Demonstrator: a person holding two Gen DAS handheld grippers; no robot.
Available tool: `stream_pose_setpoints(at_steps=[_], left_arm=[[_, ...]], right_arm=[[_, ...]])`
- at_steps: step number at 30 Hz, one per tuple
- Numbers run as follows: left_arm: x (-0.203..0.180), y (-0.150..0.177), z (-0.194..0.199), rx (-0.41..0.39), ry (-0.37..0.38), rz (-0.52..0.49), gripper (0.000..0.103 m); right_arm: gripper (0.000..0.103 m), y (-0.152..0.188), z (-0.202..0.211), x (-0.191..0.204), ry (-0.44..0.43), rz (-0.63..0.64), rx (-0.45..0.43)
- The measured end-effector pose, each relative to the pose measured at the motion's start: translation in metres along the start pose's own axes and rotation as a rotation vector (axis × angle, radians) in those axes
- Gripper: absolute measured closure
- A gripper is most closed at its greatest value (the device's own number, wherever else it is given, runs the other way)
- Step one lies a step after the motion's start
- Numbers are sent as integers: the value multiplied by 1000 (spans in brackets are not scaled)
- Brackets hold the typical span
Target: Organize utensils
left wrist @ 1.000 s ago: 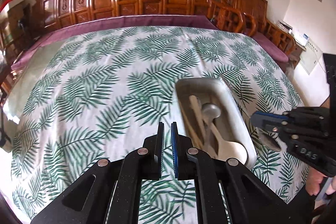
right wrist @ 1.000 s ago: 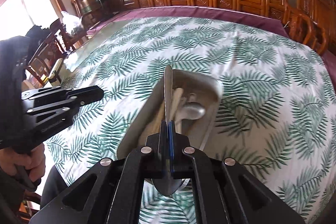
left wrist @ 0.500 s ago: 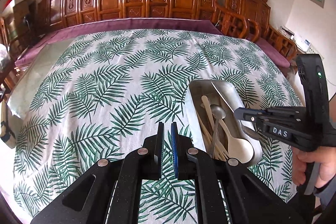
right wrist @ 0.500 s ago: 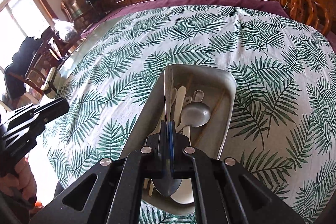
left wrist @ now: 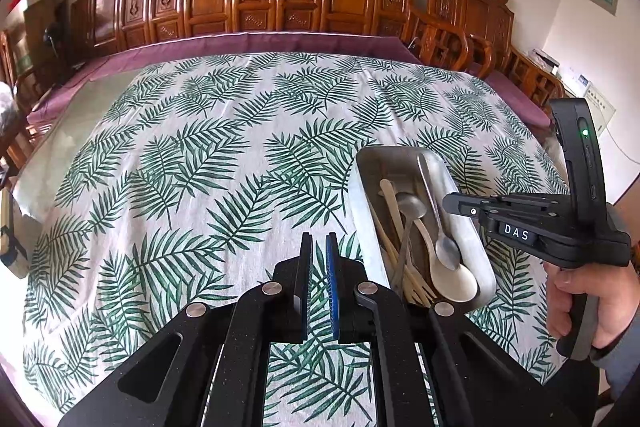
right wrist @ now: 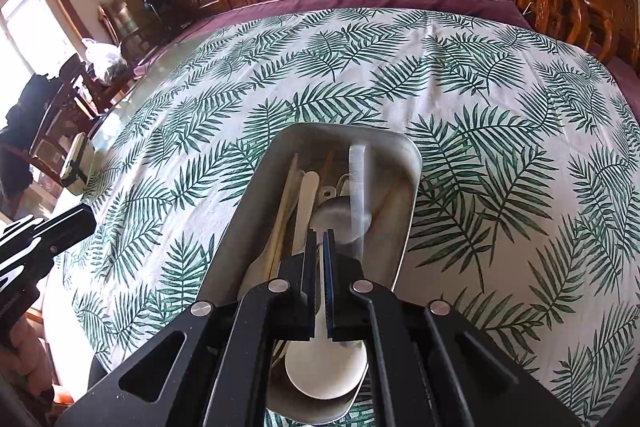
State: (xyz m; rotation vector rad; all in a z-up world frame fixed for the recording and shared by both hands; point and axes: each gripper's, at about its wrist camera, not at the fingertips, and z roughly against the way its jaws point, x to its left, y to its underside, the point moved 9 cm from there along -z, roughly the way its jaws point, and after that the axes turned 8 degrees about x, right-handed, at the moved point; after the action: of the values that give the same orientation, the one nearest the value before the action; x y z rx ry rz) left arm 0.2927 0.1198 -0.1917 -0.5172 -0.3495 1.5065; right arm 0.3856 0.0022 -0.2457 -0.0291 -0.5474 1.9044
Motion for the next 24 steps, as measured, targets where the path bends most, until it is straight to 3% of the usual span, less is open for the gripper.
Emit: stream_pose_setpoints(at_steps=[11, 14, 16, 17, 21, 22, 24], left_arm=[[-20, 3, 12, -15, -5, -17, 97], [-27, 5, 17, -19, -10, -24, 93], [-32, 6, 21, -24, -17, -29, 73], [-34, 6, 23, -29, -21, -32, 68], [-42, 6, 30, -45, -48, -33, 18], [-44, 8, 31, -47, -50, -29, 15], [-48, 11, 31, -33, -36, -20, 12]], right_arm=[[98, 20, 42, -3, 16, 28, -55], [98, 26, 57, -4, 16, 30, -74], [98, 31, 69, -4, 18, 33, -91], [98, 34, 75, -4, 17, 34, -101], [98, 46, 96, -8, 28, 33, -129], [96, 48, 100, -10, 35, 33, -133], [69, 55, 111, -15, 61, 25, -153]])
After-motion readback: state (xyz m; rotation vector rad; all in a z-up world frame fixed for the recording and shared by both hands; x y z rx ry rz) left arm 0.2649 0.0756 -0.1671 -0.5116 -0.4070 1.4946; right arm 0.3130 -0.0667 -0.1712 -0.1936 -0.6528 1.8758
